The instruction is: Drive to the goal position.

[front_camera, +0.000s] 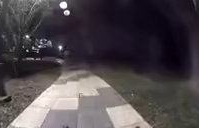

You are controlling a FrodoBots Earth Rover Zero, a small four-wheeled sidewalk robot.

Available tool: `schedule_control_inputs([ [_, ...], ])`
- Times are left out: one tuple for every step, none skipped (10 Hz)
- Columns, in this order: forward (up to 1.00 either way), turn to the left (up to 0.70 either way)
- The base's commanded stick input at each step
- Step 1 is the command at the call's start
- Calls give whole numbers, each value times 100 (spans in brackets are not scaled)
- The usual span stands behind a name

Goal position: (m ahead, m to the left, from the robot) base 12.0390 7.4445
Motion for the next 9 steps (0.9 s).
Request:
schedule_control_inputs([
  [45,27],
  [45,27],
  [45,27],
  [45,27],
  [45,27],
  [45,27],
  [45,27],
  [45,27],
  [45,27],
])
